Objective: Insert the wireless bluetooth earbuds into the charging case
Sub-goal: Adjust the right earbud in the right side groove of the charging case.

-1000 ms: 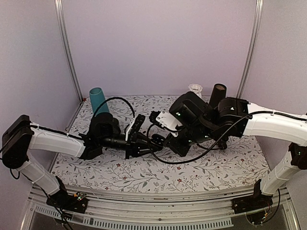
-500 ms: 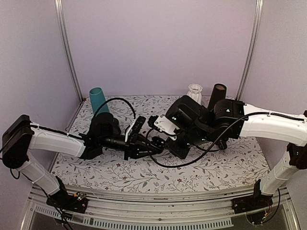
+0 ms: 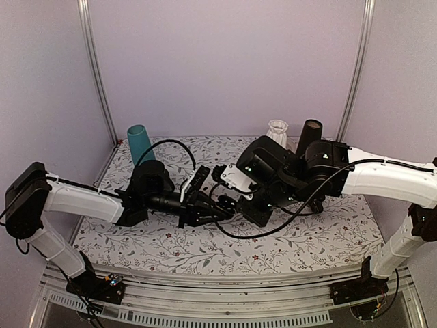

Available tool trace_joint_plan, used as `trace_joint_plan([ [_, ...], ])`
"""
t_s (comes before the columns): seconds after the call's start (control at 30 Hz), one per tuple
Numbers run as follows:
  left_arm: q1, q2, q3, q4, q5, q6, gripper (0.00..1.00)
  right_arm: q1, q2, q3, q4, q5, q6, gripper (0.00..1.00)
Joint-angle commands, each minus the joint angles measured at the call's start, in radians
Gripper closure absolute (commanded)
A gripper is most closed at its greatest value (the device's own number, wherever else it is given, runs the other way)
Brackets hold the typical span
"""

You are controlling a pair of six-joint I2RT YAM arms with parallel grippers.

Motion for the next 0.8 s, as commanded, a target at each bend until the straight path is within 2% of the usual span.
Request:
trace_joint_plan([
  [0.0, 0.004, 0.016, 0.031, -0.02, 0.007, 0.012, 1.0, 0.011, -0.017, 0.03, -0.003, 0.002, -0.006, 0.96],
  [0.77, -0.008, 0.01, 0.025, -0.014, 0.036, 0.014, 1.0, 0.02, 0.038, 0.047, 0.021, -0.008, -0.045, 0.96],
])
